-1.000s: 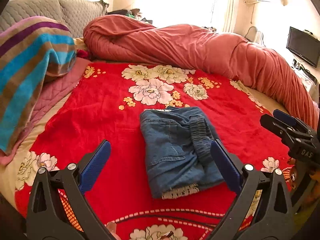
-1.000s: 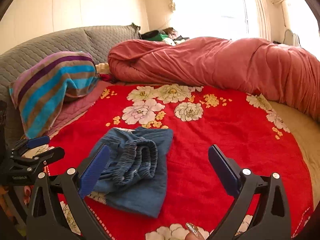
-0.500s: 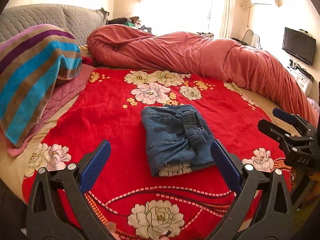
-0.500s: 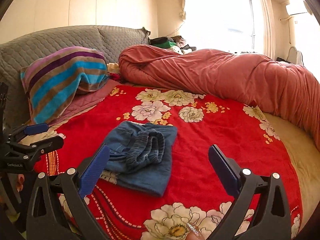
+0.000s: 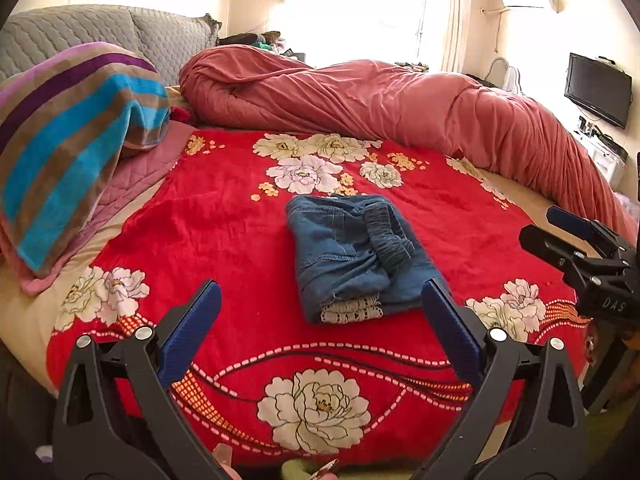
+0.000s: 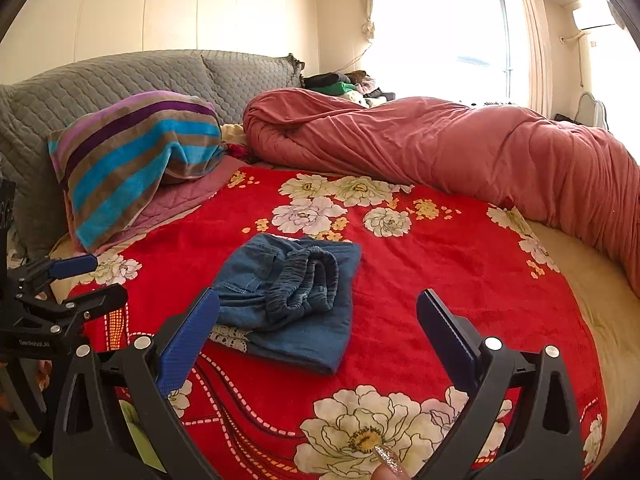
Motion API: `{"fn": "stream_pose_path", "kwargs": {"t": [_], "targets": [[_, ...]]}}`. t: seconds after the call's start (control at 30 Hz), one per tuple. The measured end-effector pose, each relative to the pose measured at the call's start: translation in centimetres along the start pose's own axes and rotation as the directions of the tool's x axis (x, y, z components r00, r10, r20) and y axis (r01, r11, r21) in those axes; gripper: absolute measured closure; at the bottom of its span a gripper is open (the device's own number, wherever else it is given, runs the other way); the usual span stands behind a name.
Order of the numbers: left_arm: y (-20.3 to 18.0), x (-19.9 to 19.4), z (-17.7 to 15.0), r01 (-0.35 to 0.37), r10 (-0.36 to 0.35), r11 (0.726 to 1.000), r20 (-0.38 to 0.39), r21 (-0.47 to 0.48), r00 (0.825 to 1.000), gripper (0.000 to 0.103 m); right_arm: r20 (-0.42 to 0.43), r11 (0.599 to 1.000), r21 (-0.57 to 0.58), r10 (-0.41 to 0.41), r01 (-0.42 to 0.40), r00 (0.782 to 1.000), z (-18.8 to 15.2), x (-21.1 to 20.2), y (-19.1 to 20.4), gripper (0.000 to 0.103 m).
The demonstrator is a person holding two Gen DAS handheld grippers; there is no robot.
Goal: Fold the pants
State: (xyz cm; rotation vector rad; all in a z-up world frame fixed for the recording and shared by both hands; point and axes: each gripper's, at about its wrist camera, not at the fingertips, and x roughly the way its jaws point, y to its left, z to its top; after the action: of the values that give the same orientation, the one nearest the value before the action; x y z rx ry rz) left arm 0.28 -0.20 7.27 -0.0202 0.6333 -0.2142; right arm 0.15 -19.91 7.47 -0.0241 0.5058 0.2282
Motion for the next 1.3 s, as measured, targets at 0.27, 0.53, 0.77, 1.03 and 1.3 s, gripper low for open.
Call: {"fn": "stream_pose_path", "kwargs": {"t": [0.27, 0.53, 0.77, 1.03, 1.3], "targets": [[-0.1, -0.3, -1.3, -0.001, 0.001, 1.000, -0.017, 0.002, 1.000, 0.010, -0.022, 1.000, 0.009, 0.002, -0.002, 1.000, -1.2, -0.6, -0.1, 0.005], [-0.1, -0.5, -2.2, 0.002, -0.002, 1.000, -0.030, -0.007, 1.000, 0.010, -0.052, 1.000, 0.019, 0.010, -0.009, 0.999, -2.7, -0.8, 0.1, 0.005], [0.2, -0.3, -3.3, 0.005, -0.006, 1.000, -0.060, -0.020, 0.998, 0.010, -0.100, 1.000, 0.021, 0.002, 0.000, 0.995, -4.4, 0.0, 0.4, 0.005], [0.7, 1.1, -4.8, -0.004, -0.001, 0.999, -0.112, -0.043, 0.994, 0.010, -0.162, 0.999, 0.048, -0.006, 0.013, 0.987, -6.6, 1.7, 0.3, 0.005], [1.3, 1.8, -5.3, -0.015, 0.006, 0.998, -0.138, -0.063, 0.990, 0.010, -0.164, 0.998, 0.054, -0.015, 0.024, 0.986, -6.9, 2.3, -0.1, 0.005]]}}
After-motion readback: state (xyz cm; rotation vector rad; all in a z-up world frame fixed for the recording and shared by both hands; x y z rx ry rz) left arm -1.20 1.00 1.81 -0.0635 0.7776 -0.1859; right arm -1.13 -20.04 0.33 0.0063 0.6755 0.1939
